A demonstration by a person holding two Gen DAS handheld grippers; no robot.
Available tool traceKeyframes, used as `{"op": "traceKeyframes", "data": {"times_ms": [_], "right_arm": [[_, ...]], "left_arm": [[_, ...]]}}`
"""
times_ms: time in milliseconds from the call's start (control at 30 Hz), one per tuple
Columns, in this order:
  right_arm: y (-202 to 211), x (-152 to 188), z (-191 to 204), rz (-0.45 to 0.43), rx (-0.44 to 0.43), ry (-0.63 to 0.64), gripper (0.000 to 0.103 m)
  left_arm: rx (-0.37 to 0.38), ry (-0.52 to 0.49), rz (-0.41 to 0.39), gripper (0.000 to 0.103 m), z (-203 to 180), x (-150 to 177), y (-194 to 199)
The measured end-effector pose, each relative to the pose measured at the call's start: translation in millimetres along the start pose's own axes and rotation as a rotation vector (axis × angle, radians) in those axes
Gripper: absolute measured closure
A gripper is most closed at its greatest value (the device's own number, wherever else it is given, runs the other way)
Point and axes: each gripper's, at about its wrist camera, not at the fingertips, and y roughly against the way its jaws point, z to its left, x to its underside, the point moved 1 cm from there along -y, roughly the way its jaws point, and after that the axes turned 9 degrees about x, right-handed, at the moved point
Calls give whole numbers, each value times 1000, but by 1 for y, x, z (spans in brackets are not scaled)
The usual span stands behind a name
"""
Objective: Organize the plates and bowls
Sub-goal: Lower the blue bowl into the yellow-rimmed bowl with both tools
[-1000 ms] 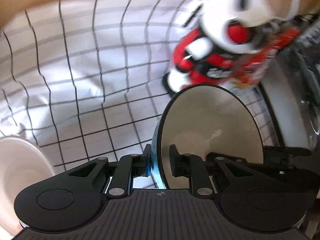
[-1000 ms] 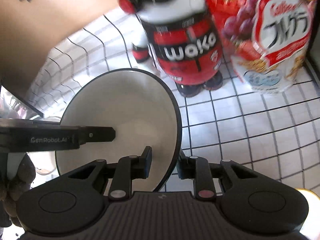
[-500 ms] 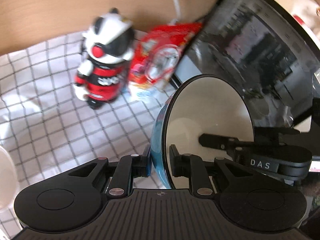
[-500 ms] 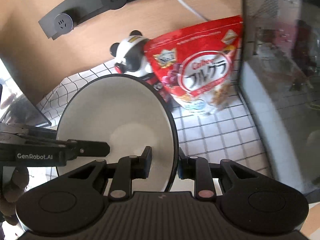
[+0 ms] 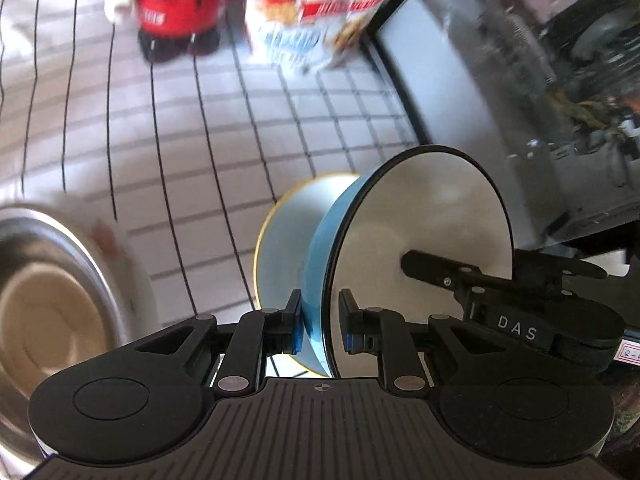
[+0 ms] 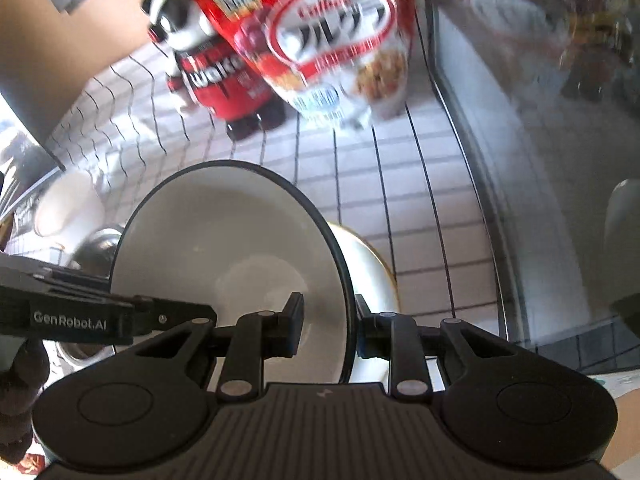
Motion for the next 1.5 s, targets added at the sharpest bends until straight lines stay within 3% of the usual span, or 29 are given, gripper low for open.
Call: {"op": "traceKeyframes", "data": {"times_ms": [367,667,800,1500], "right_arm": [[-29,2,-12,27,-50,-22,78],[-28,2,-12,13,-55,-4,78],[-28,2,-11,12,-53,-5,78],[-19,9,-3,-10,6,22,77]], "left_arm": [[-132,12,4,84,-6,7,-25],[-87,27,-6,84,1,9,-19],[-76,30,-14,78,2,9,-13],[-122,-26,-68,83,0,7,-12]]}}
